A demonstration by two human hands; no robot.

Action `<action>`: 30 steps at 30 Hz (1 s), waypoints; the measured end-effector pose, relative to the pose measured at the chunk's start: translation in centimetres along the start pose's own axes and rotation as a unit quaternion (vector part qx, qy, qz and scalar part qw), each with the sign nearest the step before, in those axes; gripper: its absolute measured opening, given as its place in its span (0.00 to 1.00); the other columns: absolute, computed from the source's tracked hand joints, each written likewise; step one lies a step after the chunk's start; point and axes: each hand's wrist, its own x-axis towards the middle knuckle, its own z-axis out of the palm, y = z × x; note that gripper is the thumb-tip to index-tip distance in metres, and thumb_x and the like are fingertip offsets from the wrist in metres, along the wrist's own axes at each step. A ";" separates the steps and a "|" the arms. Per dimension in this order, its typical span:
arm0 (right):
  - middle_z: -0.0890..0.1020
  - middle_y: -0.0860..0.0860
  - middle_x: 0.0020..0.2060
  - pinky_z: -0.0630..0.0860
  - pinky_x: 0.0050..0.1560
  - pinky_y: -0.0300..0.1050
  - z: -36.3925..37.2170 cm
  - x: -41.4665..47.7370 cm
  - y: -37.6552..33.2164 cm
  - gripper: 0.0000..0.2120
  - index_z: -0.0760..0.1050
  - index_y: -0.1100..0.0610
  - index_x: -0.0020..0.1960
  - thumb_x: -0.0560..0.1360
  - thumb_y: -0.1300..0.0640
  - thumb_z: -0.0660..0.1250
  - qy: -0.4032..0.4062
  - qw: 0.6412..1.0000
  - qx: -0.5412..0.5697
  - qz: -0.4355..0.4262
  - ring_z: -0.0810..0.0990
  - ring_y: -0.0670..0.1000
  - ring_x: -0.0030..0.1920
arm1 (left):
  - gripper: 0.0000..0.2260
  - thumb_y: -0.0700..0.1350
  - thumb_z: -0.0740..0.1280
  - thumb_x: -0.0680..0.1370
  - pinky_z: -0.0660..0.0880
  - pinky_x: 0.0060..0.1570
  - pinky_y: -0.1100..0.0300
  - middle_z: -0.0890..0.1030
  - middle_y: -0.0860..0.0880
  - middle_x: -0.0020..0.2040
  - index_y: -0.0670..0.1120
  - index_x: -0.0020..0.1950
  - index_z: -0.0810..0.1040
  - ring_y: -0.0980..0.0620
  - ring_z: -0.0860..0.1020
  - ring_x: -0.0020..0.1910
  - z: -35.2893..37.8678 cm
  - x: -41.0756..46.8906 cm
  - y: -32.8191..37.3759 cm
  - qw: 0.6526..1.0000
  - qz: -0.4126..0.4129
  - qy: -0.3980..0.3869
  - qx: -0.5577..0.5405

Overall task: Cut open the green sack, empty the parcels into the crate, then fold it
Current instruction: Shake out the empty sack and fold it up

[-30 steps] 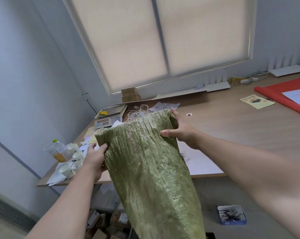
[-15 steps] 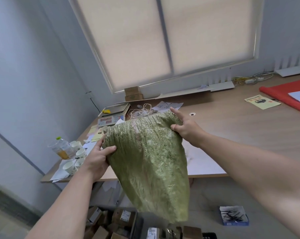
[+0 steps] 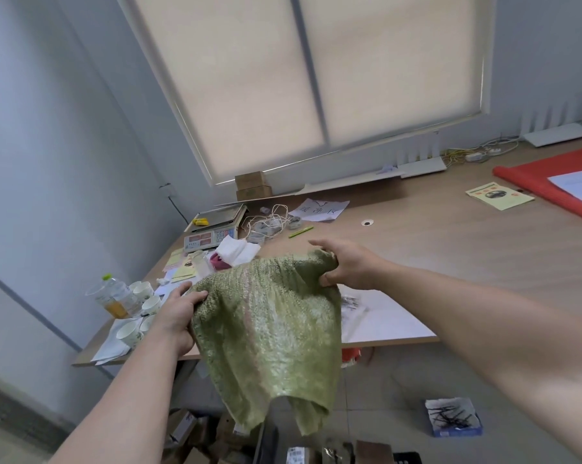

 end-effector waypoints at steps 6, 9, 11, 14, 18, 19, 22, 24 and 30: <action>0.78 0.50 0.50 0.72 0.48 0.39 0.0 0.2 0.3 0.22 0.75 0.51 0.64 0.71 0.62 0.71 0.064 0.995 0.067 0.046 0.77 0.50 0.48 | 0.14 0.41 0.63 0.81 0.81 0.43 0.54 0.83 0.39 0.52 0.34 0.62 0.78 0.47 0.84 0.40 0.0 -0.6 -0.5 0.997 0.048 -0.047 0.022; 0.77 0.52 0.36 0.72 0.36 0.42 0.3 0.3 0.4 0.04 0.78 0.56 0.45 0.72 0.63 0.70 0.064 0.984 0.152 0.065 0.75 0.51 0.35 | 0.19 0.44 0.69 0.77 0.78 0.52 0.50 0.82 0.37 0.58 0.35 0.64 0.77 0.44 0.83 0.51 -0.4 -0.5 -0.5 0.991 0.086 -0.099 0.004; 0.78 0.54 0.35 0.72 0.38 0.44 0.3 0.3 0.8 0.01 0.78 0.61 0.42 0.72 0.63 0.70 0.070 0.975 0.197 0.076 0.75 0.52 0.37 | 0.30 0.47 0.77 0.69 0.81 0.49 0.50 0.82 0.37 0.59 0.37 0.66 0.74 0.41 0.83 0.53 -0.9 -0.3 -0.5 0.986 0.100 -0.130 0.016; 0.79 0.55 0.35 0.74 0.37 0.44 -0.1 0.2 0.7 0.04 0.79 0.59 0.40 0.72 0.66 0.69 0.088 0.949 0.289 0.086 0.77 0.53 0.36 | 0.34 0.43 0.79 0.62 0.82 0.44 0.51 0.82 0.39 0.57 0.40 0.66 0.73 0.42 0.83 0.50 -0.9 -0.5 -0.8 0.980 0.112 -0.131 0.103; 0.80 0.54 0.34 0.75 0.30 0.41 -0.5 0.3 0.5 0.09 0.77 0.56 0.39 0.72 0.69 0.67 0.087 0.931 0.344 0.092 0.79 0.51 0.33 | 0.18 0.37 0.74 0.72 0.73 0.40 0.59 0.82 0.46 0.48 0.43 0.60 0.76 0.49 0.79 0.44 -0.2 -1.0 -1.1 0.966 0.166 -0.069 0.185; 0.80 0.54 0.36 0.76 0.33 0.43 -0.6 0.4 0.6 0.08 0.77 0.56 0.41 0.72 0.68 0.68 0.091 0.931 0.341 0.094 0.79 0.52 0.36 | 0.13 0.36 0.71 0.75 0.71 0.39 0.61 0.81 0.48 0.46 0.44 0.59 0.76 0.49 0.78 0.45 -0.1 -0.9 -1.2 0.965 0.178 -0.046 0.187; 0.79 0.54 0.41 0.77 0.41 0.47 -0.4 0.9 1.3 0.10 0.75 0.55 0.51 0.72 0.64 0.71 0.122 0.929 0.337 0.092 0.79 0.54 0.43 | 0.09 0.37 0.68 0.78 0.74 0.45 0.59 0.82 0.47 0.51 0.46 0.56 0.78 0.46 0.78 0.52 -0.1 -0.5 -1.3 0.972 0.181 -0.002 0.151; 0.78 0.52 0.43 0.76 0.45 0.49 -0.3 1.0 1.5 0.16 0.73 0.52 0.58 0.73 0.58 0.73 0.151 0.937 0.301 0.097 0.78 0.54 0.46 | 0.08 0.38 0.65 0.80 0.77 0.54 0.51 0.81 0.41 0.57 0.47 0.57 0.78 0.42 0.79 0.54 -0.1 -0.5 -1.3 0.982 0.158 0.007 0.105; 0.78 0.52 0.55 0.75 0.58 0.51 -0.4 1.0 -0.1 0.26 0.70 0.49 0.68 0.74 0.40 0.67 0.169 0.954 0.226 0.103 0.76 0.54 0.58 | 0.09 0.47 0.66 0.81 0.78 0.56 0.36 0.83 0.40 0.57 0.50 0.61 0.78 0.38 0.82 0.55 0.2 -0.4 -1.0 0.993 0.083 -0.008 0.078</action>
